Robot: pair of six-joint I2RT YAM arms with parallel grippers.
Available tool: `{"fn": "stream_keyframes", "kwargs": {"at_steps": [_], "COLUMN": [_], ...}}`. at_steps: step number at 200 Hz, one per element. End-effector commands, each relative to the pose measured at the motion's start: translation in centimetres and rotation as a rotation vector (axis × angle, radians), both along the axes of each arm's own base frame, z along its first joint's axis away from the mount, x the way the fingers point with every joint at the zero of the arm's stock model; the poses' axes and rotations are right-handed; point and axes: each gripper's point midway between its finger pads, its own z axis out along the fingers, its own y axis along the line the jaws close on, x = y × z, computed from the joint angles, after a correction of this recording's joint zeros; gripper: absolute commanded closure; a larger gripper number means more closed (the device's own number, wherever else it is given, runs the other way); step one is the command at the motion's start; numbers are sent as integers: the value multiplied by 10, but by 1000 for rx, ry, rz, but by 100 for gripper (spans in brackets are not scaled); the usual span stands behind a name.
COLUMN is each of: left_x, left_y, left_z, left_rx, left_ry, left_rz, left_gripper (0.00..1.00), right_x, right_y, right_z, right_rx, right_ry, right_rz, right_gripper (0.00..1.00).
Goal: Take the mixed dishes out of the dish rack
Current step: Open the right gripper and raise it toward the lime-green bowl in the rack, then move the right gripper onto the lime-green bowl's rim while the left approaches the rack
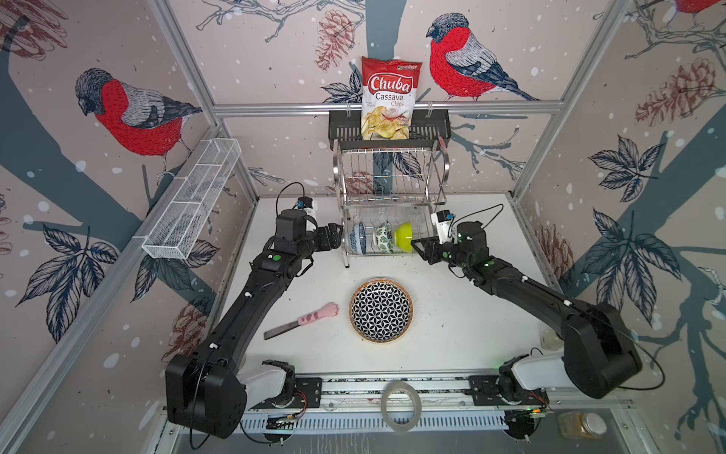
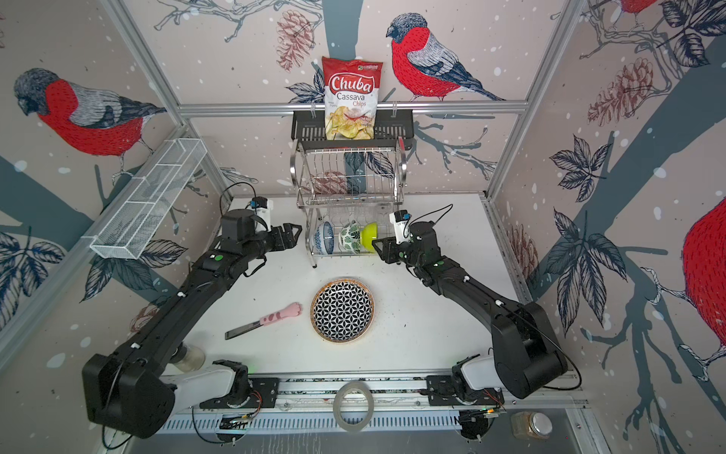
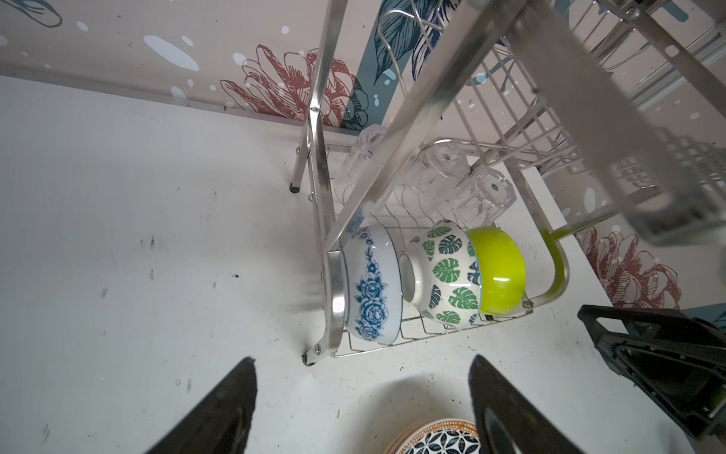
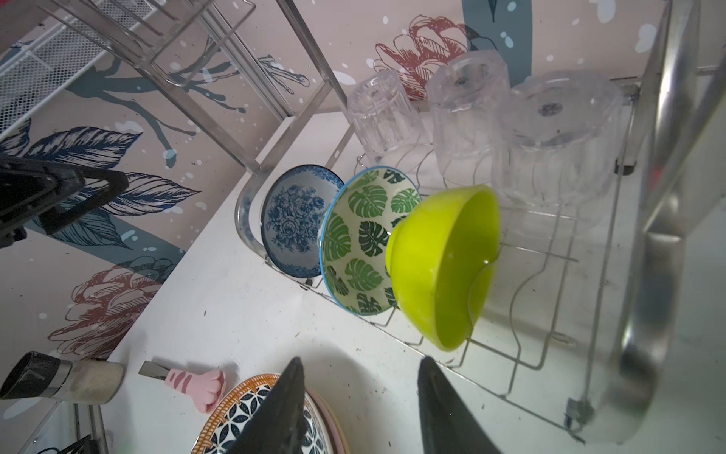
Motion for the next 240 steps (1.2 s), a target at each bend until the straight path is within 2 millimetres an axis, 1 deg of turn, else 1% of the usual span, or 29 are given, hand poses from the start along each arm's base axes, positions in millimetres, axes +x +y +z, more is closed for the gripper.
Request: {"fn": "stream_keyframes", "kwargs": {"at_steps": [1,38,76,121,171,185,219,240], "left_x": [14,23,35,49,67,71,79,81], "left_y": [8,7,-8,-15,-22,-24,-26,-27], "left_z": [15,20,14,8,4,0,-10,-11], "left_rx": [-1,-21,-34,-37,-33,-27,-14,-16], "left_ry": [-84,-130,-118,-118,-122,-111,-89,-88], "left_rz": [71,81,41,38,32,28,30,25], "left_gripper": [19,23,27,29,43,46,50,51], "right_x": [7,16,24,30,36,37,41,46], "right_y": [7,4,2,10,12,13,15,16], "right_z": [16,12,7,2,-5,-6,-10,-15], "right_rx": [57,52,74,102,98,102,108,107], "right_ry": [-64,-70,-57,-20,3,14,38,60], "right_rz": [16,-7,-19,9,19,24,26,20], "right_gripper": [51,50,50,51,51,51,51,51]}}
